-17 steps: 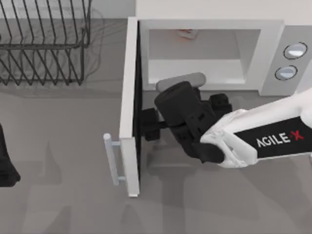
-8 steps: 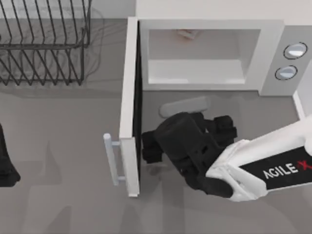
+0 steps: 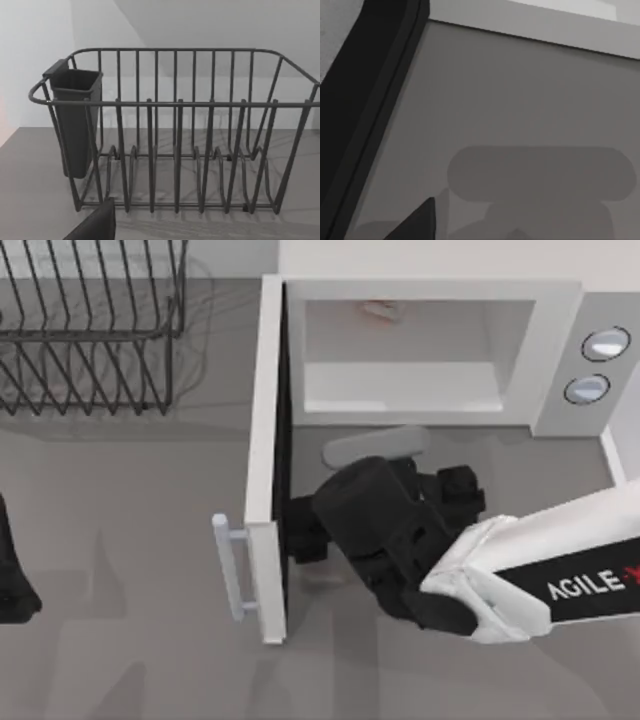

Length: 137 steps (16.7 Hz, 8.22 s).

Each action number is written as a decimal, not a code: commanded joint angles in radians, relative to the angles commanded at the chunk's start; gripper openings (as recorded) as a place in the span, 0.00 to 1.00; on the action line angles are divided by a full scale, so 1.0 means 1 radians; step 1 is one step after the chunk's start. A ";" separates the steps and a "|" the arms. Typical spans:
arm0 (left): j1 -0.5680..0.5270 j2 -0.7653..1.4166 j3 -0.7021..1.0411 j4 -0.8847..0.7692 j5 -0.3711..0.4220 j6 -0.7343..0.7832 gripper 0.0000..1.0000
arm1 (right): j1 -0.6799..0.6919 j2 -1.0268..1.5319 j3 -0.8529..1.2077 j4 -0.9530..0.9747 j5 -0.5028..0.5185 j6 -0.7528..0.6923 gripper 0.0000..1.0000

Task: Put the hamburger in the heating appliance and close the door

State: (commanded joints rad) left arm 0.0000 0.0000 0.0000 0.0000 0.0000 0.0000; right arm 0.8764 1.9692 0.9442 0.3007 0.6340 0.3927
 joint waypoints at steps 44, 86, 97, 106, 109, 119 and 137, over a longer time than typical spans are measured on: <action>0.000 0.000 0.000 0.000 0.000 0.000 1.00 | -0.756 -1.772 -0.905 -0.326 -0.626 -0.319 1.00; 0.274 0.203 -0.049 0.253 0.274 0.003 0.00 | -0.876 -1.969 -0.944 -0.301 -0.634 -0.393 1.00; 0.306 0.195 -0.031 0.227 0.306 0.004 0.00 | -0.876 -1.969 -0.944 -0.301 -0.634 -0.393 1.00; 0.457 0.228 0.005 0.218 0.457 0.005 0.00 | -0.876 -1.969 -0.944 -0.301 -0.634 -0.393 1.00; 0.557 0.243 0.028 0.209 0.559 0.006 0.00 | -0.876 -1.969 -0.944 -0.301 -0.634 -0.393 1.00; 0.534 0.311 0.105 0.149 0.540 -0.010 0.00 | -0.876 -1.969 -0.944 -0.301 -0.634 -0.393 1.00; -0.589 1.080 0.780 -0.564 -0.388 -0.417 0.00 | -0.876 -1.969 -0.944 -0.301 -0.634 -0.393 1.00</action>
State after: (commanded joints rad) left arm -0.5885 1.0802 0.7804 -0.5635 -0.3877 -0.4173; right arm 0.0000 0.0000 0.0000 0.0000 0.0000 0.0000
